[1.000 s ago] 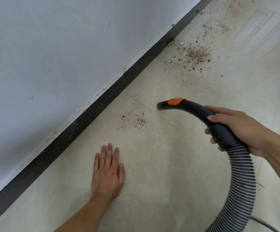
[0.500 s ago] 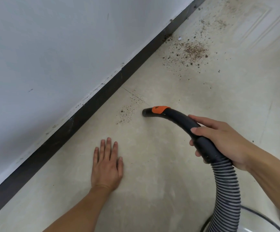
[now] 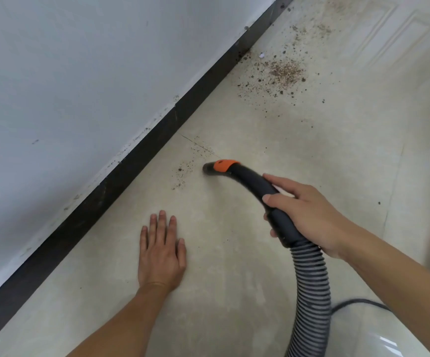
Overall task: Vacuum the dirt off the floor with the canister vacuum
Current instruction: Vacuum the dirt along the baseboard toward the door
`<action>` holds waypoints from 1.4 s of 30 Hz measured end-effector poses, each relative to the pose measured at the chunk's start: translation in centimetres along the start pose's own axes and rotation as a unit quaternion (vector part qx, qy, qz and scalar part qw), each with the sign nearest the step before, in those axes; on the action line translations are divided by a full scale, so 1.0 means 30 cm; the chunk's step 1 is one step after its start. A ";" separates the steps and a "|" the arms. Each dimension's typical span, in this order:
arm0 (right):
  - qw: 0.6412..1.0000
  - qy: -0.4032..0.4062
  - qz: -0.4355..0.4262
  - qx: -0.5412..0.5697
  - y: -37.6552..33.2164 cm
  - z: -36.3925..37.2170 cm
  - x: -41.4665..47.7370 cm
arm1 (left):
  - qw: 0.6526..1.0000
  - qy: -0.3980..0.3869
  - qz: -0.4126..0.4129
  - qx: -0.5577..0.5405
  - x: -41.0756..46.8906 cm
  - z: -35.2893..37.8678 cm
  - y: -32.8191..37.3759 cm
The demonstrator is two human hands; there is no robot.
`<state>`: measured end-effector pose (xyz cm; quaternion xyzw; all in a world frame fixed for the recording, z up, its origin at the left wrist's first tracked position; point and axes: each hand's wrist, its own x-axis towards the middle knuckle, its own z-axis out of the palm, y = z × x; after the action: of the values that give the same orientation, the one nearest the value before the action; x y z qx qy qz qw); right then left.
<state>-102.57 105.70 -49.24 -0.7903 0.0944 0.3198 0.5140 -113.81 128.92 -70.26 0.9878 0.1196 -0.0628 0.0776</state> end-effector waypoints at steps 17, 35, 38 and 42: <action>1.000 0.015 -0.024 0.007 -0.165 0.044 0.202 | 1.000 0.006 0.007 0.000 0.003 0.000 -0.001; 0.993 -0.093 0.016 -0.074 -0.109 0.059 0.015 | 1.000 0.008 -0.009 -0.012 0.004 -0.005 -0.004; 0.996 -0.049 -0.005 -0.068 -0.101 0.074 0.036 | 1.000 0.008 -0.011 -0.016 0.004 -0.007 -0.001; 0.995 -0.057 -0.015 -0.082 -0.093 0.107 0.029 | 1.000 0.010 -0.014 -0.015 0.002 -0.002 -0.007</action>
<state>-101.88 109.94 -48.51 -0.8115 0.0263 0.3630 0.4571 -113.78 129.15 -70.26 0.9853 0.1355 -0.0519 0.0900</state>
